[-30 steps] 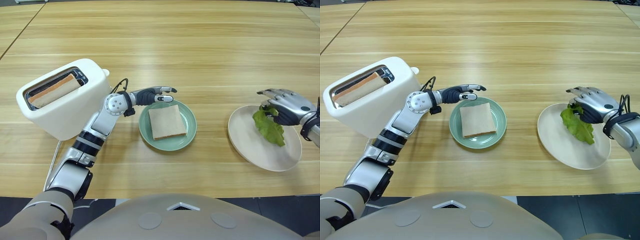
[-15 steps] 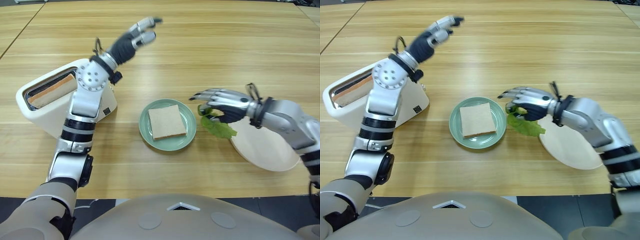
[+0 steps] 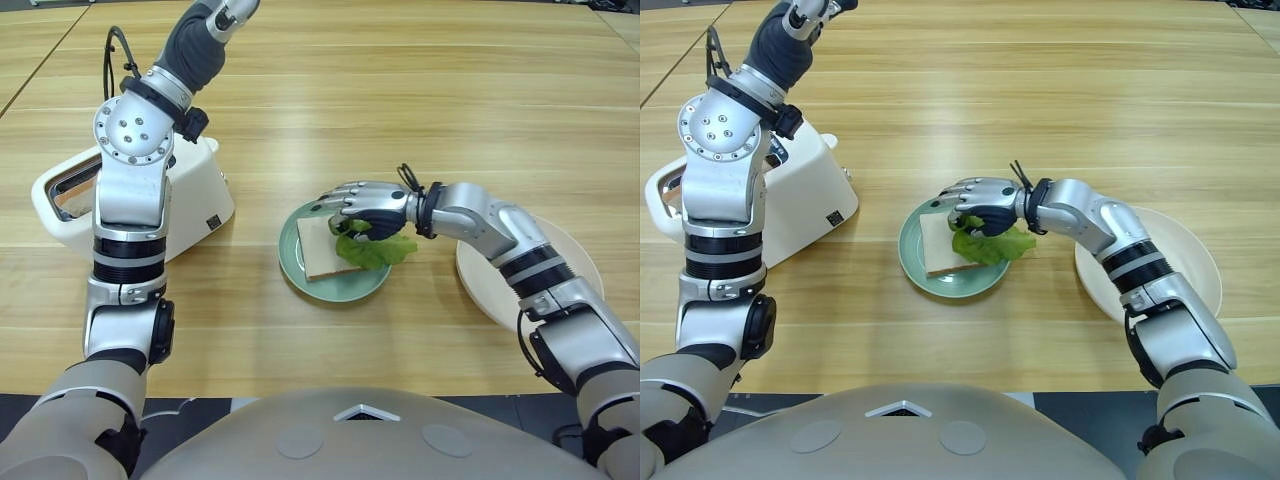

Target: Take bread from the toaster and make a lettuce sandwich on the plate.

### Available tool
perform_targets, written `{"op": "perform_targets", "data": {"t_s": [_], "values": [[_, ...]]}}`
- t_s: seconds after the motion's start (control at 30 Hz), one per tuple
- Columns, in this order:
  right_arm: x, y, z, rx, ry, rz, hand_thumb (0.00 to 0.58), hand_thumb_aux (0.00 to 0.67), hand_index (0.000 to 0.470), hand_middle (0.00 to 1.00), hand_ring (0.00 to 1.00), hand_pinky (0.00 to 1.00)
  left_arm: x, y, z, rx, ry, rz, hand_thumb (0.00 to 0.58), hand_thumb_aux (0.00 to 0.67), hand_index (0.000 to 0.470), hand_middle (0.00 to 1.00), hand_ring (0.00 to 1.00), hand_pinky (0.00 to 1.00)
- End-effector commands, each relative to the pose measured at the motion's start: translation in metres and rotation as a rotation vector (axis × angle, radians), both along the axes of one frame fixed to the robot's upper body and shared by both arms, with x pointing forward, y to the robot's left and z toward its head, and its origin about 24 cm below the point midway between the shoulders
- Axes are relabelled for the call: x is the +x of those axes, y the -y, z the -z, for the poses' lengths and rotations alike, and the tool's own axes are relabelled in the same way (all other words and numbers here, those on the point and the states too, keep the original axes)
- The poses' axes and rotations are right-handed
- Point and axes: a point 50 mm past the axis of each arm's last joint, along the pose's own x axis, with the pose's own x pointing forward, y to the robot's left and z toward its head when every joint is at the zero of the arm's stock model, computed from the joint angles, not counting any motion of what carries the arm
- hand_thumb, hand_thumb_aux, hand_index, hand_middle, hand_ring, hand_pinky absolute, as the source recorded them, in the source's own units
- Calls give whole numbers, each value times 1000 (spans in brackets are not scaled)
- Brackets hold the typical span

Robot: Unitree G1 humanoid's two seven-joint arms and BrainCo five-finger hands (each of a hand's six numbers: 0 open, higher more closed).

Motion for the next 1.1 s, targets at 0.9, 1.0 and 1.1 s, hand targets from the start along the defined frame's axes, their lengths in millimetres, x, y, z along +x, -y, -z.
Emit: {"op": "perform_targets", "data": {"t_s": [0.9, 1.0, 1.1], "values": [[18, -22, -20, 76, 179, -6, 0, 0, 0, 0, 0, 0, -17, -23, -9, 361, 141, -131, 0, 0, 0, 0, 0, 0], [20, -11, -54, 170, 286, 43, 0, 0, 0, 0, 0, 0, -40, -45, -15, 733, 179, -248, 0, 0, 0, 0, 0, 0], [19, -1, -69, 190, 350, 91, 0, 0, 0, 0, 0, 0, -56, -82, -14, 1042, 60, -370, 0, 0, 0, 0, 0, 0]]}}
